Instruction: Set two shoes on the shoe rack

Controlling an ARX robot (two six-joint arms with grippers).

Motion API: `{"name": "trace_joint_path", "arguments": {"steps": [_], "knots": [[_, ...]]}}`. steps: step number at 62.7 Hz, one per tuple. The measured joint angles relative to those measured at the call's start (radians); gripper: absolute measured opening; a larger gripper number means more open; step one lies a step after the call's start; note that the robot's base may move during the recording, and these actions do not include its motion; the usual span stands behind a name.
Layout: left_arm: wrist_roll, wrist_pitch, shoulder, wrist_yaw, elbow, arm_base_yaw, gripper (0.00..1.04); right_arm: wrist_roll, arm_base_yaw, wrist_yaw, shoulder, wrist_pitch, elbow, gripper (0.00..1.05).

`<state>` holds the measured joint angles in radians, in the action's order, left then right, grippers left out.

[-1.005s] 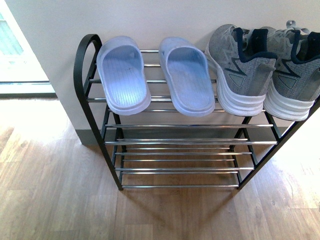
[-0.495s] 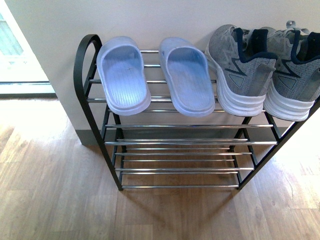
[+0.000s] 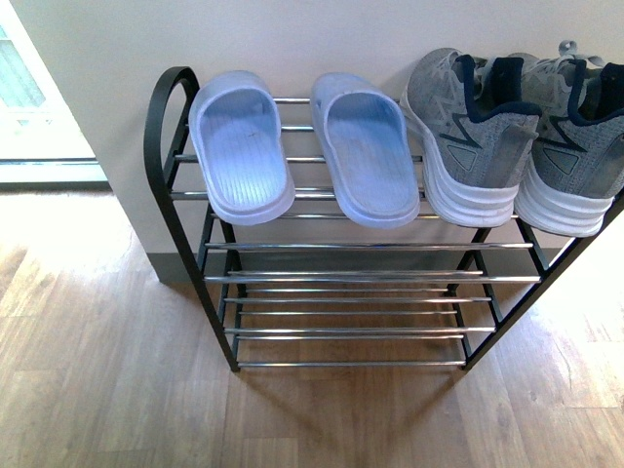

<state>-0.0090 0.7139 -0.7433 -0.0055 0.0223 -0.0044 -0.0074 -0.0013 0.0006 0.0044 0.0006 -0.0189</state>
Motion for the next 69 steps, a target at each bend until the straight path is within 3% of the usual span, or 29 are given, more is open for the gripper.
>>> {"name": "trace_joint_path", "arguments": {"steps": [27,69], "knots": [[0.0,-0.266,0.292,0.005,-0.008,0.001,0.01,0.0,0.0,0.0,0.0,0.0,0.0,0.96],[0.0,-0.506,0.537,0.005,-0.008,0.001,0.01,0.0,0.0,0.0,0.0,0.0,0.0,0.96]]}}
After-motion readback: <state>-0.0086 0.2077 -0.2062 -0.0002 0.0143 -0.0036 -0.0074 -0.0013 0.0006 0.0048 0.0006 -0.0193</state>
